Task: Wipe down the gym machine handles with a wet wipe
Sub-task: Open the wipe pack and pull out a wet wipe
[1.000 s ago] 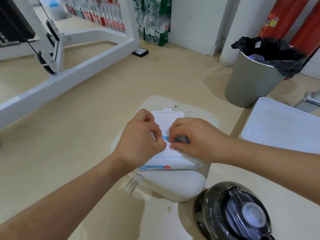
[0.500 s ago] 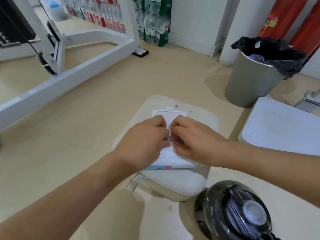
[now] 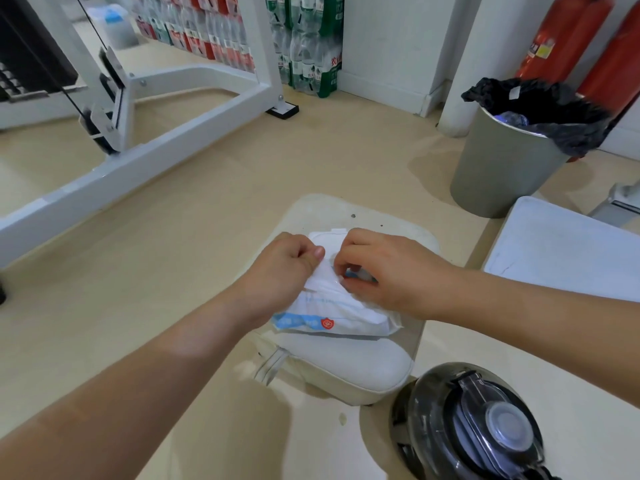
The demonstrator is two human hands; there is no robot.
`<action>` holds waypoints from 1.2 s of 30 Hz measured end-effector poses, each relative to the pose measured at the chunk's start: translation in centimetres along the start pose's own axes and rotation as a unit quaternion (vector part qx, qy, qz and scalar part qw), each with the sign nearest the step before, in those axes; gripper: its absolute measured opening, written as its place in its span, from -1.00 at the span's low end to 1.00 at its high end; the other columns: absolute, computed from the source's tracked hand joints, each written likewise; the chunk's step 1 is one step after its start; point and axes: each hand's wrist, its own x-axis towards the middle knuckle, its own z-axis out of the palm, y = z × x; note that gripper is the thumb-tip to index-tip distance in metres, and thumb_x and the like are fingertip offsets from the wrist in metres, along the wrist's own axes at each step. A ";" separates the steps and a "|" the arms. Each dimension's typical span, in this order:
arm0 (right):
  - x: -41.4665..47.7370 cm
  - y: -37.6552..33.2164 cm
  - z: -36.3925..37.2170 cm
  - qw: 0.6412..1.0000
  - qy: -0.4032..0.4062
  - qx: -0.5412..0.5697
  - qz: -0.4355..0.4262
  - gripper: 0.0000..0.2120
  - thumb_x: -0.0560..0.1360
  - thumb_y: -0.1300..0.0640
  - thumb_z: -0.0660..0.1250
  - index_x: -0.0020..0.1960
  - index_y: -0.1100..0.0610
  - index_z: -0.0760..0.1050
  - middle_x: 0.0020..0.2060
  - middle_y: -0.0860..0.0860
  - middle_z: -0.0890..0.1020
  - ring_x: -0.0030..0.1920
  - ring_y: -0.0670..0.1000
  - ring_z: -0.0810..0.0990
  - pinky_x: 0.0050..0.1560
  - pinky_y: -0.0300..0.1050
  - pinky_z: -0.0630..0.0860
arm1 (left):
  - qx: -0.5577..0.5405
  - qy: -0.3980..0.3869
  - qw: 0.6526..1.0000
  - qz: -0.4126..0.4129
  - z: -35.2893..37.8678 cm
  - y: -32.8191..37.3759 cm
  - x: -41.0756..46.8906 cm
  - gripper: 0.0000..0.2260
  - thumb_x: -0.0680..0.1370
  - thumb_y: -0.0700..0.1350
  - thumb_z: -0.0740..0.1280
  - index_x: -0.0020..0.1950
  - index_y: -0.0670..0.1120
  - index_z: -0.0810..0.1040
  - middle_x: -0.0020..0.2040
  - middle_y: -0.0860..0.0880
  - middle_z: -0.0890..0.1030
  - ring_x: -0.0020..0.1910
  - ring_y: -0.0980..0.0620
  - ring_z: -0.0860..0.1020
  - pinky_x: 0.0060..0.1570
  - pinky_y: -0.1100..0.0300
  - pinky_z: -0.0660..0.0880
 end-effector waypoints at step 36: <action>-0.5 0.7 -0.7 0.983 0.029 0.179 0.031 -0.79 0.40 0.12 0.49 0.01 0.15 0.61 -0.07 0.00 0.54 -0.11 -0.11 0.50 -0.06 -0.37 0.41 | -0.089 0.057 0.994 0.040 0.1 -1.2 -1.3 -0.83 0.58 -0.21 0.22 -0.20 -0.08 0.46 -0.33 0.05 0.43 -0.32 0.05 0.35 -0.26 0.20 0.29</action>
